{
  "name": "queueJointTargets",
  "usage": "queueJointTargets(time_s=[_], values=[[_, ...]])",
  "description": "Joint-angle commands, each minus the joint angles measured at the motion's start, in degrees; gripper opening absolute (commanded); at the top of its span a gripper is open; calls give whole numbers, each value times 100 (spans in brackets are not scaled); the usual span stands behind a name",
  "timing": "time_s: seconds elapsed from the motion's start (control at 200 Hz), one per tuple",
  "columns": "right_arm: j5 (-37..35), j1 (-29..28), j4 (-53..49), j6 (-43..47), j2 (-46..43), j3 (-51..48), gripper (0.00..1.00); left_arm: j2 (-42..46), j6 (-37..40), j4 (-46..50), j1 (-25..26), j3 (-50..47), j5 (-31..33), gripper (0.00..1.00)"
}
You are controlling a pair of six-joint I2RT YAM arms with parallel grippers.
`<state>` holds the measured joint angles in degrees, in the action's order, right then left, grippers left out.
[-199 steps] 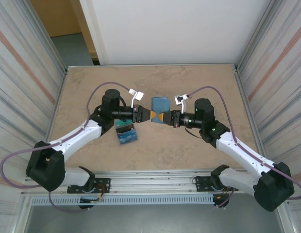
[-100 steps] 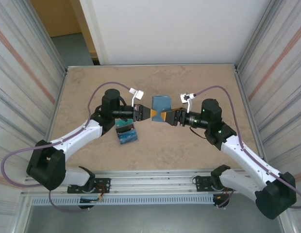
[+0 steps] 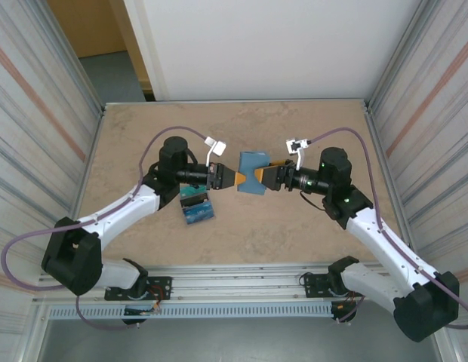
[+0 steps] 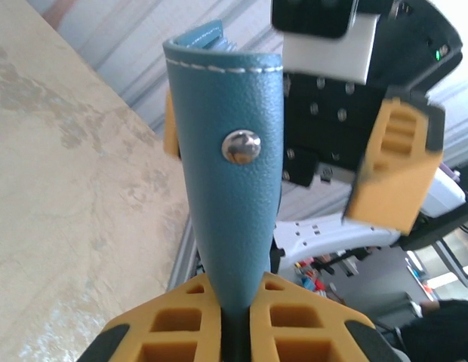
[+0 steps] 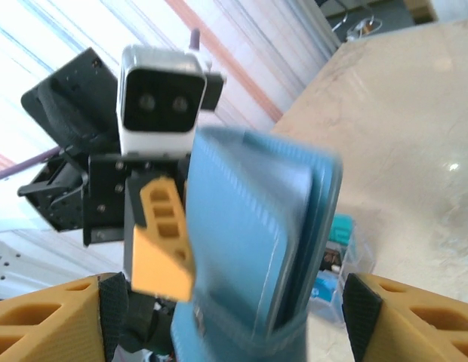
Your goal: Take the credit cards out of the card holder
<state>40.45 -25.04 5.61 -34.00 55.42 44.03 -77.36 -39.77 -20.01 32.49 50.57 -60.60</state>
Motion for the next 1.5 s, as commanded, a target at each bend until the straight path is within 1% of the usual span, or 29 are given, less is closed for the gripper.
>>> queueJointTargets(time_s=[0.0,0.025,0.135,0.231,0.351,0.486,0.551,0.596,0.651,0.742,0.772,0.842,0.897,1.002,1.082,1.188,1.248,1.348,1.493], values=[[-146,86,-160,240,32,212,79,121,43,119,51,147,-339,3],[-149,87,-177,222,35,199,81,139,56,145,47,154,-295,3],[-153,87,-229,181,-16,160,82,167,53,147,51,155,-191,3],[-54,78,-157,148,-62,123,80,115,23,153,48,173,-171,3],[84,10,-58,154,-80,121,68,13,-51,134,48,207,-115,5],[178,-69,14,197,-18,158,60,-99,-152,52,72,226,-87,13],[213,-119,34,200,30,184,57,-129,-153,73,75,241,-51,20],[227,-148,26,200,59,200,53,-139,-154,93,74,243,10,22],[221,-192,28,197,63,195,49,-145,-154,107,73,222,148,22],[141,-246,7,168,34,156,36,-104,-163,88,89,182,424,21],[89,-262,-18,153,27,150,33,-98,-164,62,101,173,485,21],[12,-285,-18,80,0,103,31,-97,-109,74,155,199,577,22],[-46,-295,11,-10,-10,58,27,-112,-18,166,209,257,639,23],[-162,-316,49,-246,-12,10,22,-148,182,322,297,322,763,29],[-294,-318,42,-407,-43,-9,19,-168,206,259,293,271,790,40],[-432,-317,22,-541,-150,-13,18,-173,224,218,280,156,824,52],[-519,-310,4,-608,-227,0,17,-153,165,58,245,12,809,58],[-514,-246,-23,-727,-293,16,15,-127,-58,-342,166,-252,716,61],[-313,-78,21,-923,-234,15,14,-122,-400,-922,84,-512,546,61]])
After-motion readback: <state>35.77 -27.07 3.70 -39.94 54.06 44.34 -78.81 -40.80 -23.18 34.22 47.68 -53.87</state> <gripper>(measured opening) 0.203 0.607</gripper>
